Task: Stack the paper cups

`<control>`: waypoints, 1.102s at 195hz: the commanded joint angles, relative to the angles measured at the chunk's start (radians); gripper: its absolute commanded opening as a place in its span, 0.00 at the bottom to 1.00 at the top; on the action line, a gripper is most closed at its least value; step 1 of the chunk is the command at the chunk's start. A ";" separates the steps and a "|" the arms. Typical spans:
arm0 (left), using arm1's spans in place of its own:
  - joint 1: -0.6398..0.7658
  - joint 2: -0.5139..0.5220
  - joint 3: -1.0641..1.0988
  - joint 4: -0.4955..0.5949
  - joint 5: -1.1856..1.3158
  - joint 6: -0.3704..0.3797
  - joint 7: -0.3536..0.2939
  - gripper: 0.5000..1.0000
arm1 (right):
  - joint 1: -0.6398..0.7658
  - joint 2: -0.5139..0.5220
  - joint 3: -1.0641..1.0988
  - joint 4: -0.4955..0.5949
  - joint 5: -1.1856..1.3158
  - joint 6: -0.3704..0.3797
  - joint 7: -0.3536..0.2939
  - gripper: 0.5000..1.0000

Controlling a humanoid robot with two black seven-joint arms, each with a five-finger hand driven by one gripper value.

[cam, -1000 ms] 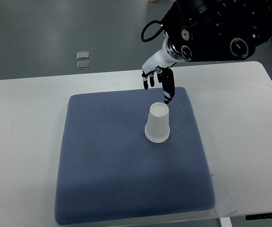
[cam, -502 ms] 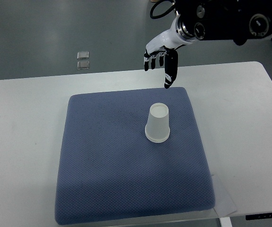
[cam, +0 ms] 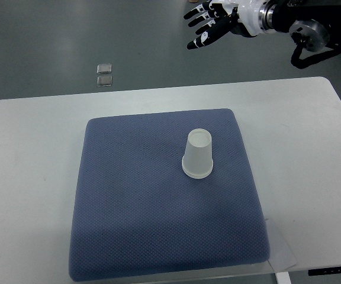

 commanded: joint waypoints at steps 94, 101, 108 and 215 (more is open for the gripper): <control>0.000 0.000 0.000 0.000 0.000 0.001 0.000 1.00 | -0.781 0.003 0.950 -0.134 0.009 -0.099 0.161 0.72; 0.000 0.000 0.000 0.000 0.000 0.001 0.000 1.00 | -0.810 0.027 0.978 -0.166 0.009 -0.089 0.161 0.74; 0.000 0.000 0.000 0.000 0.001 -0.001 0.000 1.00 | -0.825 0.039 0.992 -0.186 0.009 -0.077 0.161 0.82; 0.000 0.000 0.000 0.000 0.000 -0.001 0.000 1.00 | -0.916 0.118 1.059 -0.384 -0.006 0.282 0.200 0.83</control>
